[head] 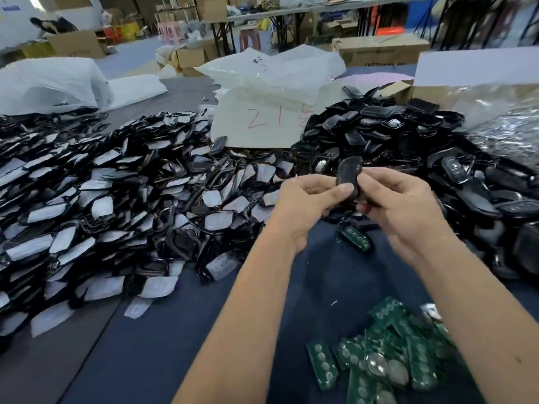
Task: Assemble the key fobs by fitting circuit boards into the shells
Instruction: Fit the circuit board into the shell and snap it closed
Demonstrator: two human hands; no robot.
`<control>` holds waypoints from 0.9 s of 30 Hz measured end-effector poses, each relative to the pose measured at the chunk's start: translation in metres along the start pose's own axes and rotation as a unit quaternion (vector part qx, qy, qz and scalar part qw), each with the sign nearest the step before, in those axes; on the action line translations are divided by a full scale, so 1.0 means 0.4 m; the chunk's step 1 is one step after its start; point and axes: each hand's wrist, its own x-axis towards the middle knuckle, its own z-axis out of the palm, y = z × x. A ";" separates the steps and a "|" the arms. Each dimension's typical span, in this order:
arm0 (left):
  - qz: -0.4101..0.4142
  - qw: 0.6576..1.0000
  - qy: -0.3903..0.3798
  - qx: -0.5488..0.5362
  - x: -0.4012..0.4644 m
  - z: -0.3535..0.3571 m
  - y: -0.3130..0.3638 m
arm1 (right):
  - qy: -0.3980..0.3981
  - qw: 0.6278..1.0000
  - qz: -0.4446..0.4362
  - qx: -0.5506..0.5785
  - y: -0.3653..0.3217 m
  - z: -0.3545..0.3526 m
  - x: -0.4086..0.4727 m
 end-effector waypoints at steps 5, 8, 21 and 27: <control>-0.006 0.999 -0.033 0.026 -0.018 0.071 -0.048 | 0.024 0.997 0.036 0.067 0.014 -0.101 -0.054; -0.001 0.999 -0.040 0.023 -0.024 0.071 -0.055 | 0.029 0.995 0.026 0.091 0.019 -0.100 -0.063; 0.009 0.997 -0.070 0.023 -0.028 0.077 -0.063 | 0.032 0.982 0.026 0.184 0.037 -0.111 -0.054; 0.039 0.996 -0.028 0.076 -0.024 0.103 -0.059 | 0.083 0.988 0.004 0.128 0.039 -0.104 -0.054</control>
